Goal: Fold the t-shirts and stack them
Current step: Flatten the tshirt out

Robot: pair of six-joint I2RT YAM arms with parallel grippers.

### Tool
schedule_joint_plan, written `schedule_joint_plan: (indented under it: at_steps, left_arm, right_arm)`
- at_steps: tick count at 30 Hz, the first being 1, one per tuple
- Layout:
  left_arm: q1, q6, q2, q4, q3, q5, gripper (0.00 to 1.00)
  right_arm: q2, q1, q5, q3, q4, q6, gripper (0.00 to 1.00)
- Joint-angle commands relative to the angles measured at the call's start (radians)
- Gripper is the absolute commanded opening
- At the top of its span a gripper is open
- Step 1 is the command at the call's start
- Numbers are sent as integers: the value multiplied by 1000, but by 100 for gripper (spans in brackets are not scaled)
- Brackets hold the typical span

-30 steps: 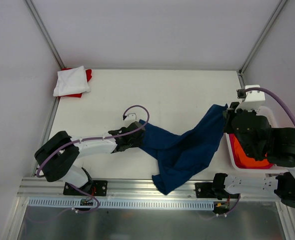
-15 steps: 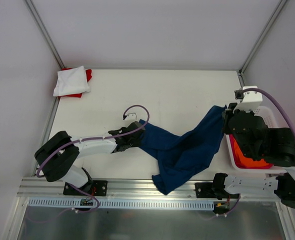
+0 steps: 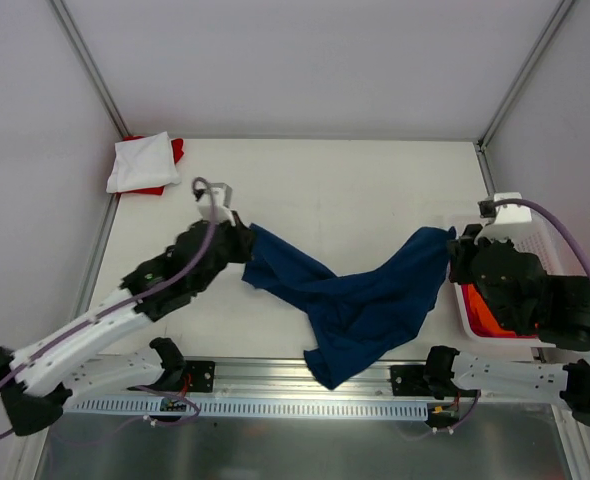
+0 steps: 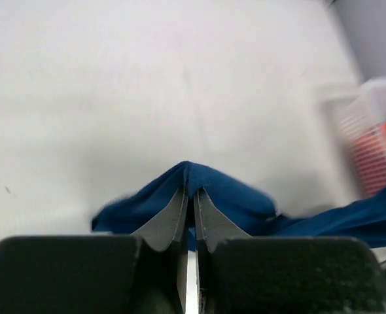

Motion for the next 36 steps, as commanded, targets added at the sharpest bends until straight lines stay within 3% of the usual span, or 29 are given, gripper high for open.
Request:
schedule_joint_plan:
  at_steps: [1, 12, 16, 20, 25, 27, 31, 36]
  left_arm:
    - [-9, 202, -204, -169, 139, -72, 0]
    - [-9, 276, -395, -403, 394, 3, 0]
    - [-9, 351, -421, -438, 511, 183, 0]
    - [-8, 397, -446, -438, 649, 410, 0]
    - [-8, 418, -490, -437, 803, 595, 0]
    - [-6, 417, -507, -438, 836, 627, 0]
    - [-6, 397, -570, -438, 882, 647, 0]
    - [-5, 352, -633, -438, 836, 633, 0]
  right_arm:
    - [-92, -4, -72, -48, 86, -29, 0]
    - [-67, -5, -254, 24, 89, -98, 0]
    - [-43, -4, -431, 193, 121, -200, 0]
    - [9, -4, -738, 398, 159, -290, 0]
    - [103, -4, -978, 638, 176, -310, 0]
    - [105, -4, -1081, 636, 228, -306, 0]
    - [49, -4, -1181, 482, 380, -287, 0]
    - [28, -5, -1362, 397, 587, -235, 0]
